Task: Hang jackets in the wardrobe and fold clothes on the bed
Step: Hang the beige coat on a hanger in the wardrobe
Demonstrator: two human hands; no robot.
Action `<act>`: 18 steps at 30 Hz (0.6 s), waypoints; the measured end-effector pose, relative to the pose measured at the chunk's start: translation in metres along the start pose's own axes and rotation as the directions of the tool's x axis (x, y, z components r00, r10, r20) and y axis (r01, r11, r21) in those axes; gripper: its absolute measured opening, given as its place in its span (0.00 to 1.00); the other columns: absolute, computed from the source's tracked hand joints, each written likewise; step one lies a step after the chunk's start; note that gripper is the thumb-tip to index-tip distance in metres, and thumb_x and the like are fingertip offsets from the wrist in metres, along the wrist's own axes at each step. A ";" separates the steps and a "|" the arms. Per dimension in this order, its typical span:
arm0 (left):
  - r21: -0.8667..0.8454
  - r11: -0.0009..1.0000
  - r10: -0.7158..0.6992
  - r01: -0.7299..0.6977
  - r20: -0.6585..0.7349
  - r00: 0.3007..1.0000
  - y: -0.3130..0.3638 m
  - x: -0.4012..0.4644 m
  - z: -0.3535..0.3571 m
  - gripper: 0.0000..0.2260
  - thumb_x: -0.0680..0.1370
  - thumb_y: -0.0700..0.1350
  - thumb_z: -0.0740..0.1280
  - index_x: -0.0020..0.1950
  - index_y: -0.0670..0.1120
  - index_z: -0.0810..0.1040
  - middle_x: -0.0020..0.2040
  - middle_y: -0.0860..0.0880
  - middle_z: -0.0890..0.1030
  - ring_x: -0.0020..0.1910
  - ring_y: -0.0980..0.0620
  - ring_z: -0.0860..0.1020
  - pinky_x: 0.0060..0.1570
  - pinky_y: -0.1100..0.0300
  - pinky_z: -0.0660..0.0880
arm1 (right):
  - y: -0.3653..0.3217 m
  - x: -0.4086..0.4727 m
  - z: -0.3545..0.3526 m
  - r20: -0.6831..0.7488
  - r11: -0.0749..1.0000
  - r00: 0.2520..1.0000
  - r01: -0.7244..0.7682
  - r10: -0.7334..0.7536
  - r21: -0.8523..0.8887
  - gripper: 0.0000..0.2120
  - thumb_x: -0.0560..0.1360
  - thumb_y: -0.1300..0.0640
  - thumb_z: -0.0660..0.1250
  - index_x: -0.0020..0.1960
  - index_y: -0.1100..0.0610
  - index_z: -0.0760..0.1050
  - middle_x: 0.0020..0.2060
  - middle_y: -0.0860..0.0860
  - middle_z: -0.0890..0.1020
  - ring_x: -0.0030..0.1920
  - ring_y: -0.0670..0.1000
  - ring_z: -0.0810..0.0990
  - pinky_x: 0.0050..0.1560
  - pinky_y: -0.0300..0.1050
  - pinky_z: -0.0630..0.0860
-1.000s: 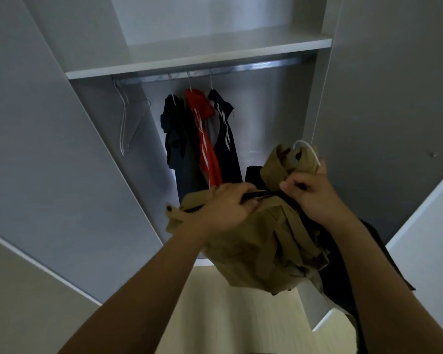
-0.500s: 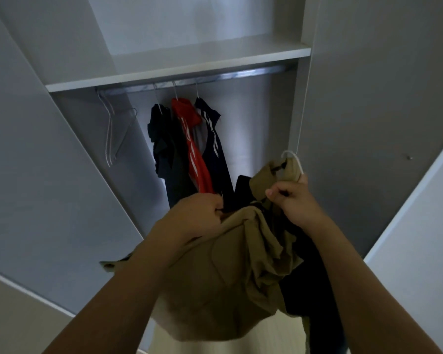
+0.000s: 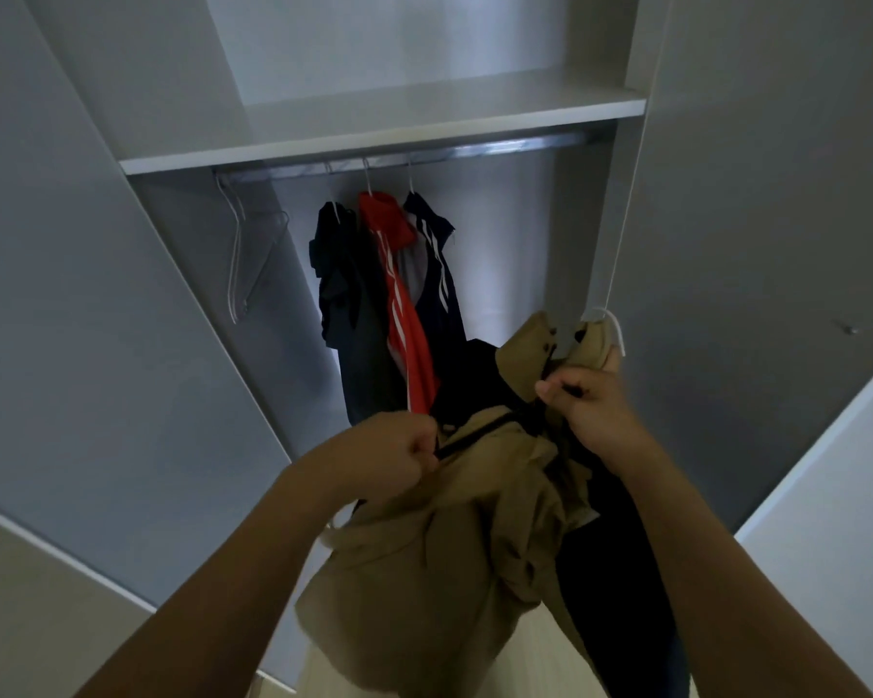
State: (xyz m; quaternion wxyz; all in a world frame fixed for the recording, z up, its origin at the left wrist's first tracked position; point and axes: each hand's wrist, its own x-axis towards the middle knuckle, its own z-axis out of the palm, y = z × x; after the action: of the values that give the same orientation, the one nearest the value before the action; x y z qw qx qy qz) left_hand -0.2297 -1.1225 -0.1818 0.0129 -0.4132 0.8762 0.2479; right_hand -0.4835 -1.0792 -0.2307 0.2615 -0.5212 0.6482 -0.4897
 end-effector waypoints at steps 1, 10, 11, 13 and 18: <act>0.033 0.999 -0.028 0.025 0.087 0.996 -0.006 -0.003 -0.006 0.10 0.79 0.47 0.65 0.38 0.53 0.71 0.40 0.54 0.73 0.39 0.57 0.72 0.40 0.63 0.68 | -0.001 -0.001 0.001 0.021 1.000 1.000 -0.010 0.010 0.004 0.12 0.76 0.54 0.70 0.33 0.47 0.80 0.62 0.54 0.69 0.53 0.44 0.76 0.59 0.38 0.74; -0.324 0.946 -0.067 -0.011 -0.230 0.971 0.007 0.083 -0.043 0.22 0.73 0.46 0.68 0.66 0.47 0.73 0.64 0.46 0.74 0.61 0.46 0.74 0.63 0.48 0.72 | -0.039 -0.015 -0.006 0.117 0.982 0.975 0.185 -0.189 0.039 0.16 0.76 0.59 0.68 0.32 0.44 0.77 0.44 0.53 0.76 0.40 0.46 0.74 0.44 0.36 0.69; -0.325 0.945 -0.035 -0.032 -0.199 0.979 0.012 0.094 -0.043 0.20 0.74 0.46 0.68 0.65 0.46 0.73 0.62 0.46 0.75 0.60 0.46 0.75 0.62 0.48 0.73 | -0.044 -0.018 -0.005 0.120 0.977 0.969 0.211 -0.214 0.035 0.17 0.76 0.60 0.69 0.31 0.44 0.77 0.41 0.52 0.76 0.39 0.45 0.74 0.43 0.36 0.69; -0.327 0.943 0.015 -0.056 -0.129 0.992 0.015 0.106 -0.038 0.09 0.78 0.45 0.66 0.55 0.44 0.77 0.51 0.47 0.79 0.49 0.51 0.77 0.51 0.54 0.74 | -0.051 -0.024 -0.005 0.105 0.972 0.966 0.236 -0.237 0.023 0.18 0.75 0.62 0.70 0.31 0.44 0.76 0.41 0.48 0.74 0.41 0.40 0.74 0.44 0.35 0.71; -0.401 0.895 0.068 -0.196 -0.312 0.948 0.018 0.107 -0.025 0.10 0.78 0.43 0.68 0.42 0.38 0.74 0.36 0.47 0.74 0.36 0.55 0.72 0.39 0.58 0.69 | -0.053 -0.031 -0.022 0.041 0.979 0.978 0.204 -0.204 0.022 0.11 0.74 0.63 0.71 0.34 0.53 0.78 0.55 0.52 0.71 0.51 0.30 0.70 0.51 0.21 0.65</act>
State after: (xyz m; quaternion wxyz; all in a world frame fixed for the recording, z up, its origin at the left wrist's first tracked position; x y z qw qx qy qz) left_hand -0.3087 -1.2013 -0.1767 -0.2231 -0.3767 0.8192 0.3705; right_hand -0.4700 -1.0407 -0.1797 0.2285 -0.5931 0.5811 -0.5082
